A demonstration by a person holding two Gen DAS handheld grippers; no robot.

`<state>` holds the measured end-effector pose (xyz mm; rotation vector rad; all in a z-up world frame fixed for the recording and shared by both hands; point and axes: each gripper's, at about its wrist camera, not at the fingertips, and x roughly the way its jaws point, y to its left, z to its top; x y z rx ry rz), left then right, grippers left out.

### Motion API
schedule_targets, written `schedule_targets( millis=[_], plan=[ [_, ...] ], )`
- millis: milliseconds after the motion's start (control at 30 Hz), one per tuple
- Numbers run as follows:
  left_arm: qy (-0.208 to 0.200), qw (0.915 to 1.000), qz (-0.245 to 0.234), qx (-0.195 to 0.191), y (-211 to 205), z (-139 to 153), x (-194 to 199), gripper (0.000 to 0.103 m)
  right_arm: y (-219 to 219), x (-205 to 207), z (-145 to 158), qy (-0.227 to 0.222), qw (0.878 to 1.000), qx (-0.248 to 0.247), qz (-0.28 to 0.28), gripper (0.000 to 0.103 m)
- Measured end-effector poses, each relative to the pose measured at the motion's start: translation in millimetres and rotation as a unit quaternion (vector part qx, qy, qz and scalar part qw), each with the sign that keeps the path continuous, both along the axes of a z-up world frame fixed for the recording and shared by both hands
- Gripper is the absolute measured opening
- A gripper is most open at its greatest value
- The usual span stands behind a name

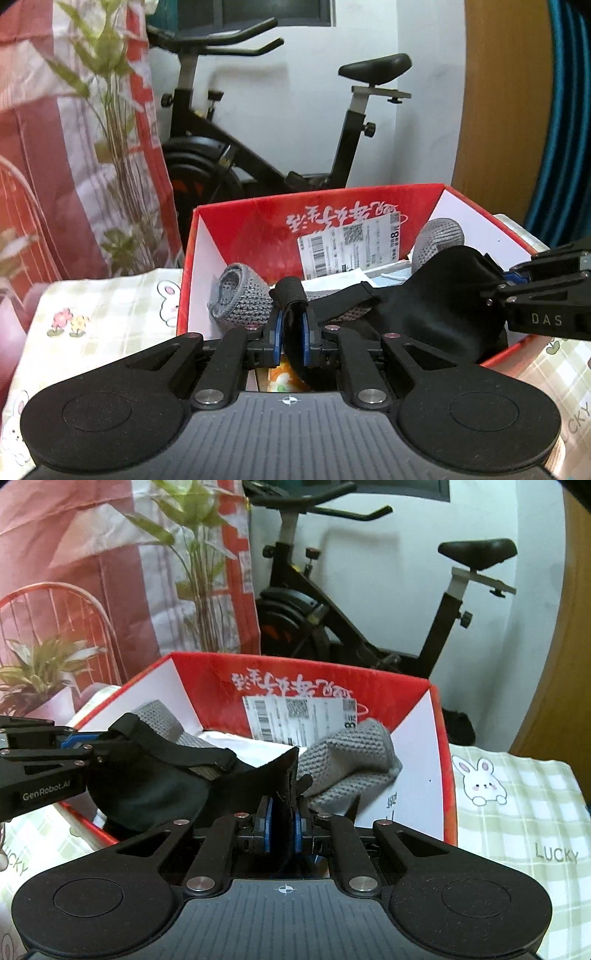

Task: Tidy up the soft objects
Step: 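Lift the eye mask with the left gripper and carry it over the box, then open the left gripper to drop the eye mask into the red box, then move the left tool back toward the plastic-wrapped biscuit pack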

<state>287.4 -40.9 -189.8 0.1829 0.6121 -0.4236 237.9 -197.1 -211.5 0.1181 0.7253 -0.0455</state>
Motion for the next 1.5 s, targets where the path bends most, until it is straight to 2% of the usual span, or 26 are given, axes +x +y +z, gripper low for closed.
schedule_targets(
  millis=[133,200,267,333,367,400,467,533,567,600,700,900,1133,1367,1500],
  plan=[
    [-0.001,1.0000,-0.004,0.005,0.6,0.5,1.7,0.013,-1.1,2.0,-2.9,0.004,1.000,-0.008,-0.001,0.013],
    [-0.002,1.0000,-0.004,0.008,-0.8,4.0,3.0,0.017,-1.3,0.9,-1.7,0.003,1.000,-0.019,-0.008,0.025],
    [-0.002,1.0000,-0.006,0.006,-0.9,8.0,1.8,0.045,-2.0,-1.8,1.6,-0.003,0.999,-0.030,-0.015,0.030],
    [-0.009,0.9999,-0.009,0.000,0.1,12.6,-3.3,0.061,-2.8,-5.4,5.3,-0.009,0.999,-0.033,-0.017,0.046],
    [-0.014,0.9998,-0.010,0.001,-0.2,15.1,-6.0,0.067,-2.9,-8.1,7.7,-0.013,0.999,-0.036,-0.020,0.056],
    [-0.018,0.9998,-0.012,0.003,-0.2,17.8,-9.2,0.071,-2.7,-10.5,10.1,-0.018,0.999,-0.038,-0.021,0.063],
    [-0.022,0.9997,-0.012,0.004,-0.4,22.2,-15.0,0.089,-1.9,-15.8,15.4,-0.023,0.999,-0.040,-0.020,0.069],
    [-0.027,0.9996,-0.012,0.002,0.8,26.8,-22.0,0.096,-0.8,-21.3,19.9,-0.024,0.999,-0.040,-0.018,0.079],
    [-0.028,0.9995,-0.011,0.004,0.8,28.7,-25.9,0.098,0.0,-24.3,22.3,-0.025,0.999,-0.038,-0.016,0.088],
    [-0.027,0.9996,-0.009,0.009,1.0,30.8,-30.5,0.099,1.0,-28.0,24.4,-0.026,0.999,-0.037,-0.015,0.095],
    [-0.019,0.9998,-0.002,0.005,4.7,35.0,-42.6,0.101,5.0,-41.1,30.7,-0.032,0.999,-0.035,-0.012,0.102],
    [0.001,0.9995,0.026,-0.018,23.9,36.4,-67.4,0.103,13.4,-72.0,38.0,-0.036,0.999,-0.026,-0.013,0.103],
    [0.012,0.9987,0.035,-0.034,42.3,33.5,-98.9,0.103,21.7,-109.8,35.8,-0.040,0.999,-0.021,-0.020,0.103],
    [0.028,0.9976,0.041,-0.047,56.5,14.7,-131.8,0.103,34.0,-148.4,20.7,-0.032,0.999,-0.019,-0.012,0.103],
    [0.039,0.9974,0.045,-0.042,63.6,-3.2,-148.5,0.103,40.5,-169.5,1.6,-0.011,1.000,-0.009,-0.014,0.103]
  ],
)
